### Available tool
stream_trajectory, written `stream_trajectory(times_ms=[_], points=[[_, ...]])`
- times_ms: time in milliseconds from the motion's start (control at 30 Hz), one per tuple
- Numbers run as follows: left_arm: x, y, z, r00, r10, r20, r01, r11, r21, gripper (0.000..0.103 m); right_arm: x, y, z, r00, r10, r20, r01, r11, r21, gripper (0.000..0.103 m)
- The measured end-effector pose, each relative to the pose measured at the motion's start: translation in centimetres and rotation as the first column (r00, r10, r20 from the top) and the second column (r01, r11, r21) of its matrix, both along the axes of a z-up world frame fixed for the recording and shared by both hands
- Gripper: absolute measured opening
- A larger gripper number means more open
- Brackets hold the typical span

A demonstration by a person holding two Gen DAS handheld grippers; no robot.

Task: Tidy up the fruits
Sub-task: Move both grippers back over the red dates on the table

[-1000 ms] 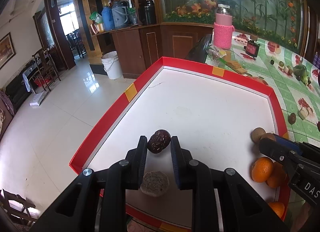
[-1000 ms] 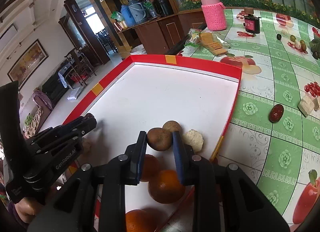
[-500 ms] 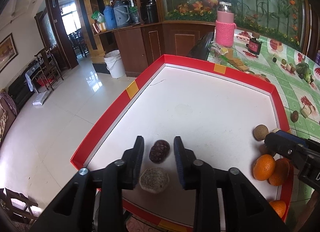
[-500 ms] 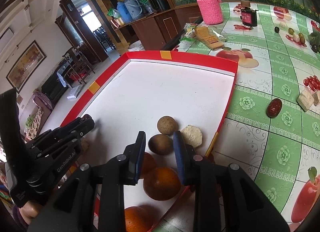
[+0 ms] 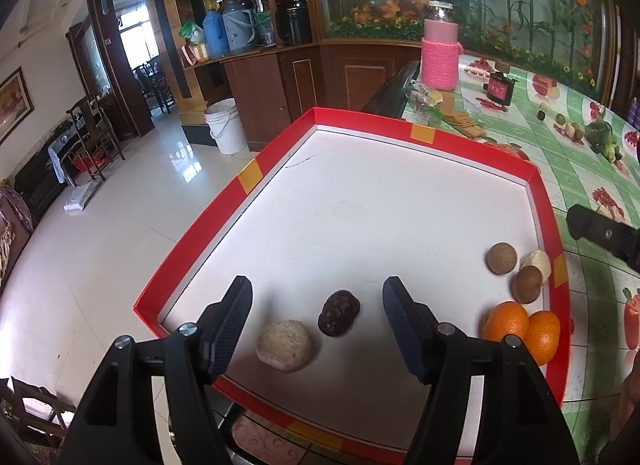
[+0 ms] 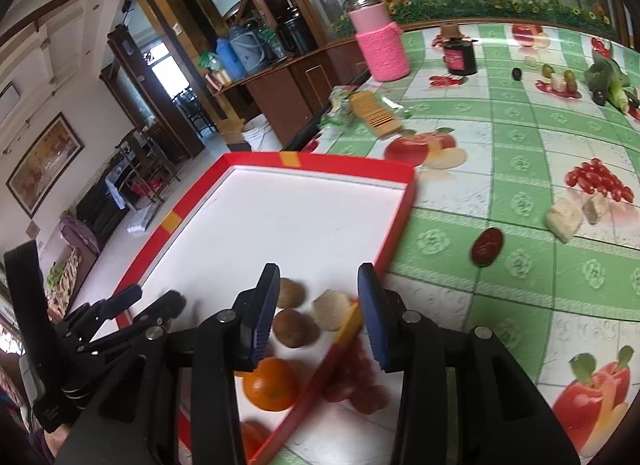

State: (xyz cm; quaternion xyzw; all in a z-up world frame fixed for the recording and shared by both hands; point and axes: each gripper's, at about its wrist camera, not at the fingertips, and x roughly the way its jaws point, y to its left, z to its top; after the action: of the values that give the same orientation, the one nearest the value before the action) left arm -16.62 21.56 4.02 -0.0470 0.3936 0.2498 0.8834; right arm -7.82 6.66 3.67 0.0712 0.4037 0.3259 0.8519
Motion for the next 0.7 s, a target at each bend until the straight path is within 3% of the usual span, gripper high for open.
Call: stream_trajectory(times_ms=[200,400,700], points=[[0.6,-2.2,1.2,0.999,-0.042,0.012,0.042,0.999,0.009,0.069,2.0,-3.9,0.6,0.996,-0.084,0.039,0.084,0.996,0.001,0.043],[2.2,-6.2,2.5,0.991,-0.133,0.018,0.132,0.991,0.027,0.071,4.1,-10.0,0.9,0.982,-0.189,0.008,0.188,0.981,0.045,0.043],[6.4,-13.8,3.4,0.947,-0.321,-0.006,0.321,0.946,0.039,0.072,5.5,-20.8,1.1,0.935,-0.353,-0.024,0.354,0.932,0.074,0.043]])
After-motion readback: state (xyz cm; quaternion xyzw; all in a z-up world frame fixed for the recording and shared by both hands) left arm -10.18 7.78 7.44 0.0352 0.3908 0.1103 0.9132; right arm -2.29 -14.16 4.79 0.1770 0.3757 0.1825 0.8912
